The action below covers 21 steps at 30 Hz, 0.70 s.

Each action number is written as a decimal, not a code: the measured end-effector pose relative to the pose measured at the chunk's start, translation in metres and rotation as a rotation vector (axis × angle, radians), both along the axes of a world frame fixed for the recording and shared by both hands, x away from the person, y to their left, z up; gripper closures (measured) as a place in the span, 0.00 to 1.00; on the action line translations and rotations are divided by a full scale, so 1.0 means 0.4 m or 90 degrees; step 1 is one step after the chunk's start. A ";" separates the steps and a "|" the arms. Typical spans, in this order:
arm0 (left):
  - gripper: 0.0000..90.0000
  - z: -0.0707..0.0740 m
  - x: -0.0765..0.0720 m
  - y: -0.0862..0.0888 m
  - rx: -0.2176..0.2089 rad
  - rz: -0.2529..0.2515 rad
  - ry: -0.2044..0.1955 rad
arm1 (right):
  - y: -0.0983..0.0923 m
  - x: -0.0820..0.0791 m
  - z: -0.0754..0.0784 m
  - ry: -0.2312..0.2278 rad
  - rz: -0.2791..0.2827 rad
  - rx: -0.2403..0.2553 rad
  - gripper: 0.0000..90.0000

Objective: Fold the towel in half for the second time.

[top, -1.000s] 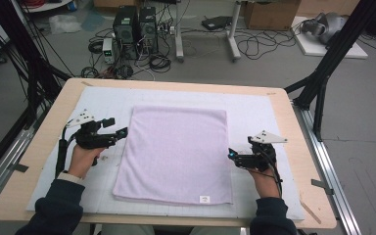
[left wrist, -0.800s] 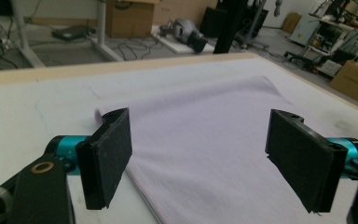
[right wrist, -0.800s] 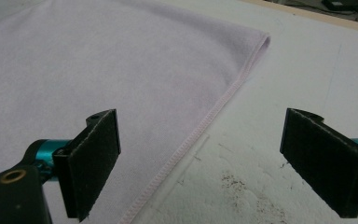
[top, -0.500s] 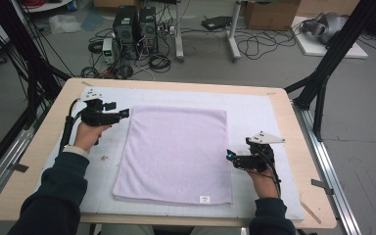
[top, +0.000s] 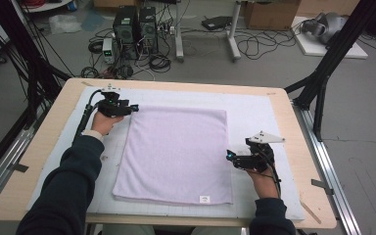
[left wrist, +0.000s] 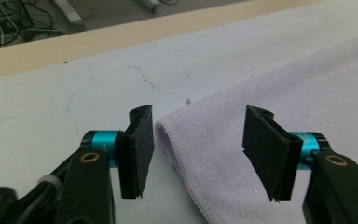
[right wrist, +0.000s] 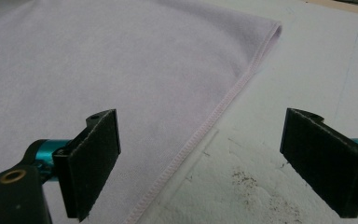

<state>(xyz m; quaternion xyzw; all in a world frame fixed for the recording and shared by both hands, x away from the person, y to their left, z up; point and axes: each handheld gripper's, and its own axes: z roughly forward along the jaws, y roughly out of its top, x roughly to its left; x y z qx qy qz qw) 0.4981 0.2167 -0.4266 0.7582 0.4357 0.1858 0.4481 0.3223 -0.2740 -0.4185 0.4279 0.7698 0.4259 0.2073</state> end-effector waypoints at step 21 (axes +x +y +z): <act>0.95 -0.059 0.027 -0.037 0.045 -0.007 0.041 | 0.003 0.012 -0.014 0.015 0.004 -0.004 0.13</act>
